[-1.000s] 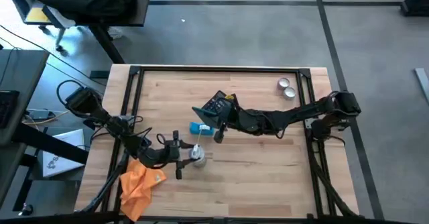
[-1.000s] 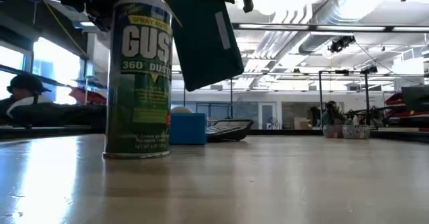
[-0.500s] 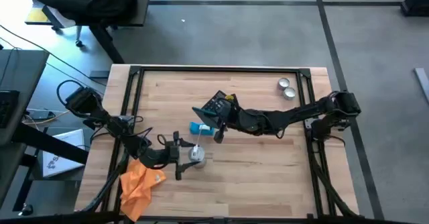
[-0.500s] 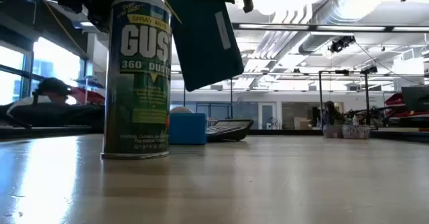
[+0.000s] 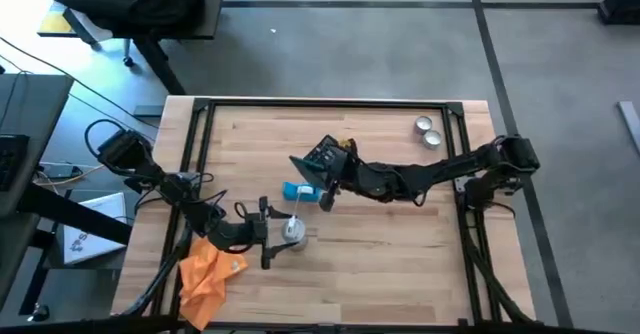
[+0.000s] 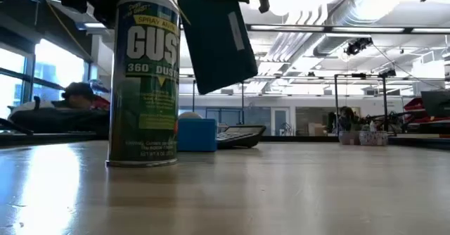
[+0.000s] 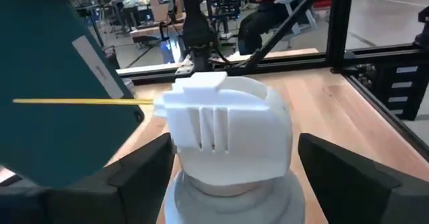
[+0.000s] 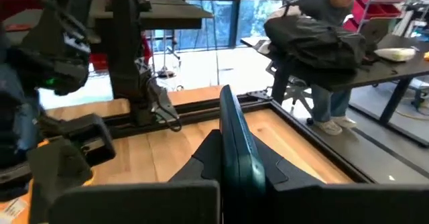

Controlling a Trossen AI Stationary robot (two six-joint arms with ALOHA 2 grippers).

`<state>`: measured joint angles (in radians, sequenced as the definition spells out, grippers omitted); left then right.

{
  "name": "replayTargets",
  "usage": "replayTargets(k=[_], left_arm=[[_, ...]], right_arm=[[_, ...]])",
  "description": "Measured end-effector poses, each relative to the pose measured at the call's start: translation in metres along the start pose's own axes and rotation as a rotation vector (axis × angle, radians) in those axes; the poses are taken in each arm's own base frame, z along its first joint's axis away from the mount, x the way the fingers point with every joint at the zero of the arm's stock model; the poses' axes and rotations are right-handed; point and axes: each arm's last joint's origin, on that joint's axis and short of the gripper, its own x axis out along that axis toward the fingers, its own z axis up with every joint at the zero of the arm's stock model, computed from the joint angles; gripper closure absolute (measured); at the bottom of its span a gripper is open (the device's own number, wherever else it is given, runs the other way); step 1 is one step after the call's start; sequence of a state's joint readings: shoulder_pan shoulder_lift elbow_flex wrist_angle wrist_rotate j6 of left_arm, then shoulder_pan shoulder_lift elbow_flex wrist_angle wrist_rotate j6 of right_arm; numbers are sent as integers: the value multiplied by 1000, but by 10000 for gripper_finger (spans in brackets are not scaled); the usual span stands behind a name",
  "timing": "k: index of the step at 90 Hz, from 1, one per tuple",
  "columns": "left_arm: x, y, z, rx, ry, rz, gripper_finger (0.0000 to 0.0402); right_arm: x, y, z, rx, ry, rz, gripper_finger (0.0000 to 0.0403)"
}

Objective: Apply microfiber cloth
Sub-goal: Spray the cellphone using the white spray bottle

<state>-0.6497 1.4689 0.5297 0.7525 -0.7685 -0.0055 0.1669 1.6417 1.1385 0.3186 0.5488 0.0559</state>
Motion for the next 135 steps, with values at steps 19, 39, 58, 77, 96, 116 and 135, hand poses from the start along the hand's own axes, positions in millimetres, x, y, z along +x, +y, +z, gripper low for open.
replayTargets(k=[19,39,58,77,96,116,135], left_arm=[[-1,4,-5,-14,-23,-31,140],[-3,17,-11,-78,-109,-135,158],[-1,20,-10,-87,-127,-168,159],[1,23,-10,-84,-127,-179,159],[2,23,-12,-104,-103,-178,194],[2,23,-13,-101,-95,-178,256],[2,23,-13,-101,-94,-178,256]], right_arm=[[0,0,-1,10,10,3,402],[0,0,-1,8,13,6,402],[0,0,-2,6,16,5,402],[0,0,-2,4,20,5,402],[0,0,-2,4,20,5,402],[0,0,-2,4,20,5,402],[0,0,-2,4,19,5,402]])
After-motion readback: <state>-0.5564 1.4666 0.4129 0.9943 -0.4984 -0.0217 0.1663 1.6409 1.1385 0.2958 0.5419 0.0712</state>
